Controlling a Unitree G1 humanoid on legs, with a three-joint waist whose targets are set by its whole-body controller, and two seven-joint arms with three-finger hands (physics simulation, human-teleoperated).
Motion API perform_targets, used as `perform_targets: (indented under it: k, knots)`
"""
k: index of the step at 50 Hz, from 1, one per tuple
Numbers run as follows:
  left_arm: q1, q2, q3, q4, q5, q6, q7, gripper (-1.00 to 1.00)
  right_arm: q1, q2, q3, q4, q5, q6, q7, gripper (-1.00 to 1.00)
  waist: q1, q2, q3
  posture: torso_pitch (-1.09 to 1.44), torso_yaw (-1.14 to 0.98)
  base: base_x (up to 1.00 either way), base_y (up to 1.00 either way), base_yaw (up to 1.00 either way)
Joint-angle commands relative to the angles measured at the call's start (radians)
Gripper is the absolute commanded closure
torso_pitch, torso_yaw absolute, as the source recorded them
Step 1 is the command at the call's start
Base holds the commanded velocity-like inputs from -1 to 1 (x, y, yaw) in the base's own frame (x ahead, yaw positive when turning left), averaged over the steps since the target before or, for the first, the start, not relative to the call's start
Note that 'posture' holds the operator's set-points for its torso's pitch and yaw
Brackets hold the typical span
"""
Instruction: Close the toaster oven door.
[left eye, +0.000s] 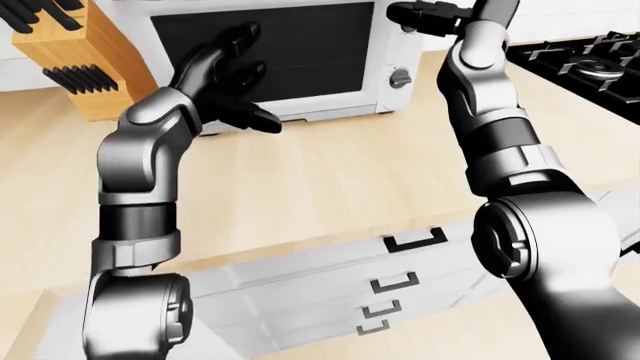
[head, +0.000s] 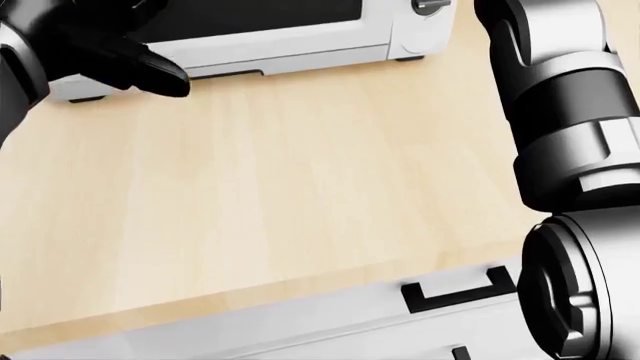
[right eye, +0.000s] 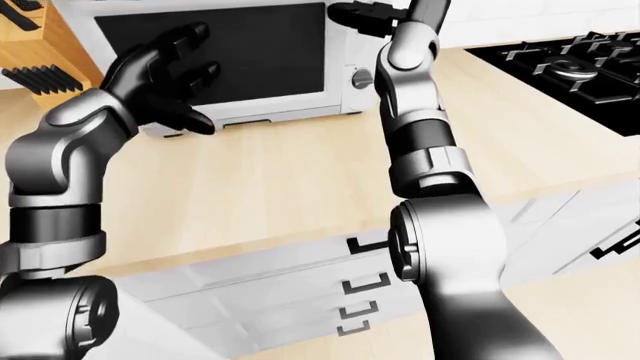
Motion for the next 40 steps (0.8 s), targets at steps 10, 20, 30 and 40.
perform_targets:
  k: [10,20,30,40]
  knots:
    - [-0.109,0.026,0.027,0.138,0.02,-0.071,0.006,-1.0,-0.04,-0.011,0.001,-0.04,-0.006,-0.024,0.002,-1.0,0.003,-0.002,-0.031,0.0,0.0,0.0,0.0,0.0]
    - [-0.18,0.039,0.023,0.272,0.033,-0.126,-0.014,-1.0,-0.037,-0.01,0.0,-0.036,-0.002,-0.026,0.005,-1.0,0.004,-0.004,-0.032,0.0,0.0,0.0,0.0,0.0]
    - [-0.264,0.047,0.019,0.438,0.043,-0.184,-0.034,-1.0,-0.036,-0.011,-0.001,-0.038,0.002,-0.024,0.006,-1.0,0.006,-0.007,-0.03,0.0,0.0,0.0,0.0,0.0]
    - [-0.317,0.051,0.007,0.563,0.068,-0.226,-0.053,-1.0,-0.033,-0.011,0.0,-0.045,0.003,-0.022,0.005,-1.0,0.002,-0.008,-0.03,0.0,0.0,0.0,0.0,0.0]
